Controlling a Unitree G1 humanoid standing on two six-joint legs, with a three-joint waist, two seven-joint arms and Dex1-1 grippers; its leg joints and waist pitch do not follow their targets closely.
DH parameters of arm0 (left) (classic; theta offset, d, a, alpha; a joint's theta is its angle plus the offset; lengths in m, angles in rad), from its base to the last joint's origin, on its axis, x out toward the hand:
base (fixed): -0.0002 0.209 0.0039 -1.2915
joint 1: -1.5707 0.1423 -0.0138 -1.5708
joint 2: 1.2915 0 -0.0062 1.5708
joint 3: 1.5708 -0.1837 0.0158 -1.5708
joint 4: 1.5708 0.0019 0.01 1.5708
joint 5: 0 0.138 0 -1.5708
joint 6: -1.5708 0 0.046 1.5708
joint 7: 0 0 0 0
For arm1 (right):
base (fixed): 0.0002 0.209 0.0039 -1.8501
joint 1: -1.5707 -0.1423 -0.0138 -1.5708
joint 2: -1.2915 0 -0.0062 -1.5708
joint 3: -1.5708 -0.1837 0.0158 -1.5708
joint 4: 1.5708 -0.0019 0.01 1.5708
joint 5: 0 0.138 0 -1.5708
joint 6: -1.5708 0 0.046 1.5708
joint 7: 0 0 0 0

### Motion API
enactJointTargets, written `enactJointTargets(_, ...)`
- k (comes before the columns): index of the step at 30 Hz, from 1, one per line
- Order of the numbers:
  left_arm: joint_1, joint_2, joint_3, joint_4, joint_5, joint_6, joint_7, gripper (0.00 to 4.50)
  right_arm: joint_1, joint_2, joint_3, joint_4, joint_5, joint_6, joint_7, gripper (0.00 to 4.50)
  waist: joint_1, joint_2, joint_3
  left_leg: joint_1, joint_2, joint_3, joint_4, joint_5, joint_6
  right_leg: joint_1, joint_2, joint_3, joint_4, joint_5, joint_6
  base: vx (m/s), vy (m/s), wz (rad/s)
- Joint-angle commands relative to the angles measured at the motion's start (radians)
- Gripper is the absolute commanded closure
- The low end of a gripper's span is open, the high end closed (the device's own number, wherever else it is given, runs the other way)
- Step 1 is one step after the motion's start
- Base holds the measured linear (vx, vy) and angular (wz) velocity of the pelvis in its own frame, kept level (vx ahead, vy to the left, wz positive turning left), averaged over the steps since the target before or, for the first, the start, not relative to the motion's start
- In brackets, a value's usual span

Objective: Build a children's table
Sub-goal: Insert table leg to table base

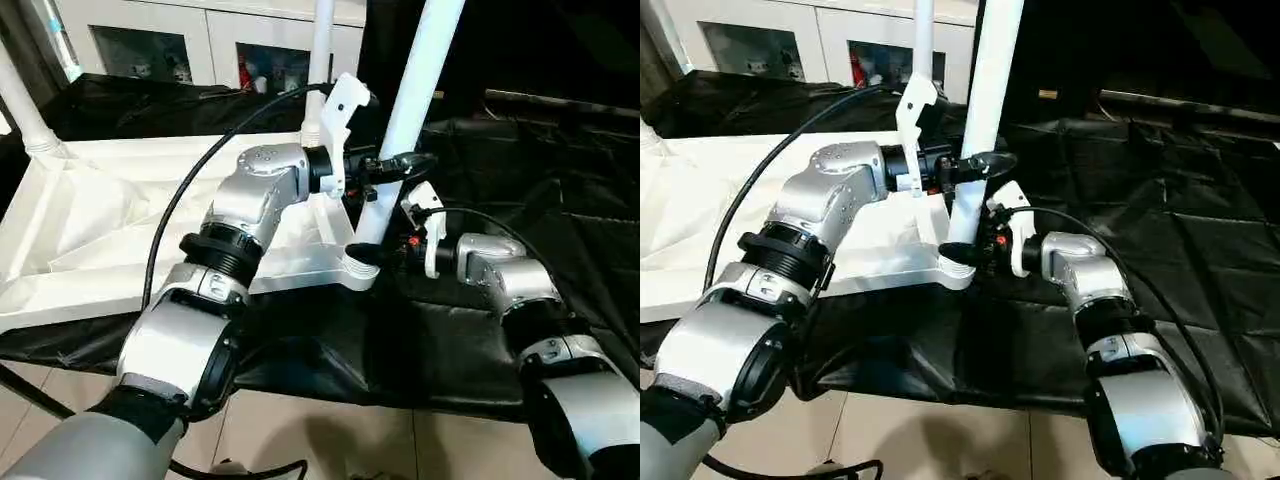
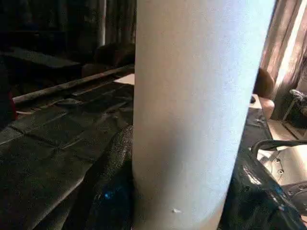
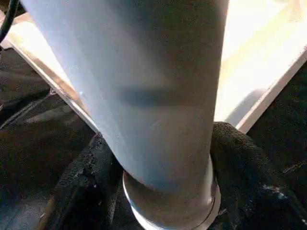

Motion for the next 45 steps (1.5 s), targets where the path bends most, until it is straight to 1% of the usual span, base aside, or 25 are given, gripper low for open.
enactJointTargets(1, 0.03, -0.006, -0.04, 0.032, 0.033, 0.043, -0.021, 2.68, -0.02, 0.004, -0.018, 0.009, 0.021, -0.002, 0.01, 2.07, 0.003, -0.001, -0.062, -0.004, 0.008, 0.008, -0.061, -0.141, 0.063, 0.065, -0.063, 0.052, -0.079, -0.118, -0.239, 0.0, 0.0, 0.0)
enactJointTargets(4, 0.028, -0.007, -0.04, 0.033, 0.032, 0.046, -0.022, 2.68, -0.021, 0.005, -0.02, 0.01, 0.024, -0.002, 0.02, 2.19, 0.002, -0.002, -0.062, -0.003, 0.008, 0.008, -0.06, -0.14, 0.064, 0.064, -0.063, 0.053, -0.079, -0.118, -0.239, 0.0, 0.0, 0.0)
enactJointTargets(12, 0.035, -0.004, -0.05, 0.031, 0.042, 0.038, -0.024, 2.68, -0.015, 0.005, -0.022, 0.018, 0.022, -0.013, 0.028, 2.28, 0.001, -0.001, -0.062, -0.003, 0.009, 0.008, -0.06, -0.139, 0.068, 0.064, -0.062, 0.053, -0.078, -0.106, -0.246, 0.0, 0.0, 0.0)
enactJointTargets(13, 0.035, -0.006, -0.047, 0.031, 0.034, 0.054, -0.035, 2.33, -0.014, 0.005, -0.022, 0.018, 0.021, -0.014, 0.028, 2.29, 0.001, 0.0, -0.061, -0.002, 0.009, 0.008, -0.061, -0.144, 0.067, 0.064, -0.062, 0.052, -0.08, -0.113, -0.245, 0.0, 0.0, 0.0)
enactJointTargets(15, 0.041, 0.001, -0.061, 0.016, 0.03, 0.084, -0.068, 1.98, -0.01, 0.005, -0.022, 0.017, 0.021, -0.014, 0.028, 2.29, 0.0, -0.002, -0.061, -0.003, 0.009, 0.009, -0.06, -0.14, 0.066, 0.065, -0.063, 0.053, -0.078, -0.112, -0.246, 0.0, 0.0, 0.0)
enactJointTargets(17, 0.047, 0.005, -0.07, 0.003, 0.033, 0.085, -0.08, 1.92, -0.008, 0.005, -0.022, 0.017, 0.02, -0.015, 0.029, 2.31, 0.0, -0.002, -0.061, -0.003, 0.009, 0.009, -0.06, -0.136, 0.07, 0.064, -0.062, 0.053, -0.078, -0.11, -0.245, 0.0, 0.0, 0.0)
enactJointTargets(18, 0.053, 0.006, -0.071, -0.006, 0.034, 0.082, -0.076, 1.81, -0.007, 0.006, -0.023, 0.016, 0.02, -0.015, 0.029, 2.31, -0.001, -0.003, -0.061, -0.006, 0.008, 0.008, -0.06, -0.13, 0.073, 0.066, -0.061, 0.052, -0.077, -0.108, -0.242, 0.0, 0.0, 0.0)
enactJointTargets(19, 0.063, 0.01, -0.067, -0.011, 0.038, 0.06, -0.063, 1.61, -0.005, 0.007, -0.023, 0.016, 0.02, -0.016, 0.028, 2.35, 0.0, -0.003, -0.062, -0.006, 0.007, 0.009, -0.059, -0.128, 0.074, 0.067, -0.061, 0.053, -0.078, -0.105, -0.241, 0.0, 0.0, 0.0)
enactJointTargets(21, 0.083, 0.018, -0.055, -0.018, 0.04, 0.023, -0.045, 1.57, -0.002, 0.009, -0.023, 0.017, 0.021, -0.016, 0.026, 2.37, 0.001, 0.0, -0.066, -0.005, 0.009, 0.008, -0.059, -0.115, 0.076, 0.067, -0.063, 0.053, -0.075, -0.079, -0.249, 0.0, 0.0, 0.0)
enactJointTargets(22, 0.097, 0.025, -0.051, -0.026, 0.039, 0.009, -0.045, 1.57, -0.001, 0.01, -0.024, 0.017, 0.022, -0.016, 0.025, 2.39, 0.0, 0.0, -0.066, -0.006, 0.011, 0.007, -0.059, -0.112, 0.078, 0.067, -0.062, 0.052, -0.071, -0.058, -0.256, 0.0, 0.0, 0.0)
enactJointTargets(23, 0.108, 0.031, -0.05, -0.034, 0.039, 0.002, -0.048, 1.57, -0.001, 0.01, -0.025, 0.018, 0.022, -0.017, 0.024, 2.44, -0.001, -0.001, -0.065, -0.008, 0.011, 0.007, -0.06, -0.115, 0.078, 0.067, -0.062, 0.051, -0.072, -0.06, -0.256, 0.0, 0.0, 0.0)
enactJointTargets(24, 0.133, 0.045, -0.062, -0.06, 0.047, -0.021, -0.064, 1.57, 0.002, 0.011, -0.025, 0.017, 0.022, -0.017, 0.023, 2.44, 0.0, 0.001, -0.065, -0.006, 0.011, 0.008, -0.059, -0.116, 0.078, 0.066, -0.062, 0.052, -0.073, -0.062, -0.257, 0.0, 0.0, 0.0)
enactJointTargets(25, 0.145, 0.052, -0.07, -0.073, 0.052, -0.032, -0.073, 1.57, 0.003, 0.012, -0.026, 0.016, 0.022, -0.017, 0.022, 2.48, -0.001, 0.0, -0.064, -0.008, 0.012, 0.007, -0.06, -0.117, 0.077, 0.067, -0.064, 0.052, -0.072, -0.064, -0.257, 0.0, 0.0, 0.0)
enactJointTargets(26, 0.187, 0.073, -0.08, -0.124, 0.054, -0.03, -0.098, 1.57, 0.007, 0.014, -0.027, 0.016, 0.021, -0.019, 0.021, 2.51, -0.002, 0.001, -0.065, -0.006, 0.014, 0.007, -0.061, -0.121, 0.071, 0.067, -0.065, 0.052, -0.072, -0.077, -0.251, 0.0, 0.0, 0.0)
enactJointTargets(27, 0.204, 0.085, -0.084, -0.143, 0.056, -0.032, -0.105, 1.57, 0.01, 0.016, -0.027, 0.015, 0.02, -0.021, 0.02, 2.51, -0.004, 0.001, -0.064, -0.008, 0.013, 0.007, -0.062, -0.117, 0.072, 0.066, -0.064, 0.052, -0.072, -0.077, -0.25, 0.0, 0.0, 0.0)
enactJointTargets(29, 0.23, 0.106, -0.095, -0.168, 0.063, -0.039, -0.12, 1.57, 0.015, 0.018, -0.025, 0.013, 0.019, -0.022, 0.019, 2.51, -0.004, 0.001, -0.065, -0.006, 0.014, 0.008, -0.062, -0.116, 0.069, 0.065, -0.063, 0.053, -0.071, -0.079, -0.247, 0.0, 0.0, 0.0)
enactJointTargets(30, 0.246, 0.123, -0.105, -0.182, 0.072, -0.048, -0.132, 1.57, 0.018, 0.019, -0.024, 0.011, 0.018, -0.023, 0.019, 2.52, -0.002, 0.006, -0.064, -0.002, 0.015, 0.009, -0.063, -0.123, 0.061, 0.061, -0.063, 0.054, -0.073, -0.087, -0.246, 0.0, 0.0, 0.0)
enactJointTargets(31, 0.256, 0.134, -0.113, -0.19, 0.078, -0.057, -0.142, 1.57, 0.02, 0.02, -0.023, 0.01, 0.017, -0.023, 0.019, 2.52, -0.003, 0.007, -0.063, -0.001, 0.016, 0.009, -0.065, -0.127, 0.056, 0.06, -0.061, 0.054, -0.071, -0.083, -0.246, 0.0, 0.0, 0.0)
enactJointTargets(33, 0.283, 0.182, -0.146, -0.204, 0.12, -0.089, -0.158, 1.57, 0.024, 0.02, -0.011, 0.006, 0.007, -0.03, 0.02, 2.53, -0.003, 0.01, -0.064, 0.001, 0.016, 0.009, -0.065, -0.136, 0.047, 0.058, -0.061, 0.054, -0.07, -0.071, -0.249, 0.0, 0.0, 0.0)
enactJointTargets(36, 0.303, 0.231, -0.175, -0.217, 0.164, -0.107, -0.161, 1.57, 0.029, 0.02, 0.003, 0.001, -0.005, -0.039, 0.023, 2.53, -0.008, 0.008, -0.062, 0.0, 0.016, 0.008, -0.068, -0.155, 0.036, 0.059, -0.062, 0.055, -0.072, -0.104, -0.233, 0.0, 0.0, 0.0)
enactJointTargets(40, 0.315, 0.301, -0.231, -0.22, 0.252, -0.161, -0.161, 1.57, 0.032, 0.017, 0.019, -0.002, -0.02, -0.048, 0.031, 2.54, -0.01, 0.011, -0.064, 0.001, 0.015, 0.007, -0.068, -0.134, 0.031, 0.058, -0.062, 0.056, -0.069, -0.084, -0.222, 0.0, 0.0, 0.0)
enactJointTargets(42, 0.314, 0.307, -0.238, -0.214, 0.262, -0.169, -0.163, 1.57, 0.032, 0.017, 0.022, -0.001, -0.022, -0.05, 0.031, 2.54, -0.01, 0.013, -0.064, 0.002, 0.014, 0.008, -0.067, -0.13, 0.027, 0.058, -0.061, 0.057, -0.067, -0.068, -0.232, 0.0, 0.0, 0.0)
enactJointTargets(43, 0.315, 0.311, -0.244, -0.211, 0.268, -0.173, -0.166, 1.74, 0.032, 0.018, 0.023, 0.0, -0.023, -0.051, 0.03, 2.54, -0.009, 0.013, -0.064, 0.003, 0.015, 0.008, -0.068, -0.129, 0.025, 0.058, -0.061, 0.057, -0.067, -0.065, -0.235, 0.0, 0.0, 0.0)
enactJointTargets(44, 0.314, 0.318, -0.256, -0.202, 0.282, -0.182, -0.169, 1.85, 0.031, 0.019, 0.025, 0.002, -0.027, -0.055, 0.029, 2.54, -0.008, 0.001, -0.062, 0.001, 0.014, 0.009, -0.068, -0.129, 0.025, 0.059, -0.062, 0.057, -0.065, -0.074, -0.237, 0.0, 0.0, 0.0)
enactJointTargets(45, 0.312, 0.321, -0.261, -0.196, 0.289, -0.183, -0.17, 1.92, 0.03, 0.019, 0.027, 0.003, -0.03, -0.057, 0.028, 2.54, -0.008, 0.005, -0.061, 0.002, 0.015, 0.009, -0.069, -0.137, 0.024, 0.057, -0.064, 0.057, -0.068, -0.094, -0.233, 0.0, 0.0, 0.0)
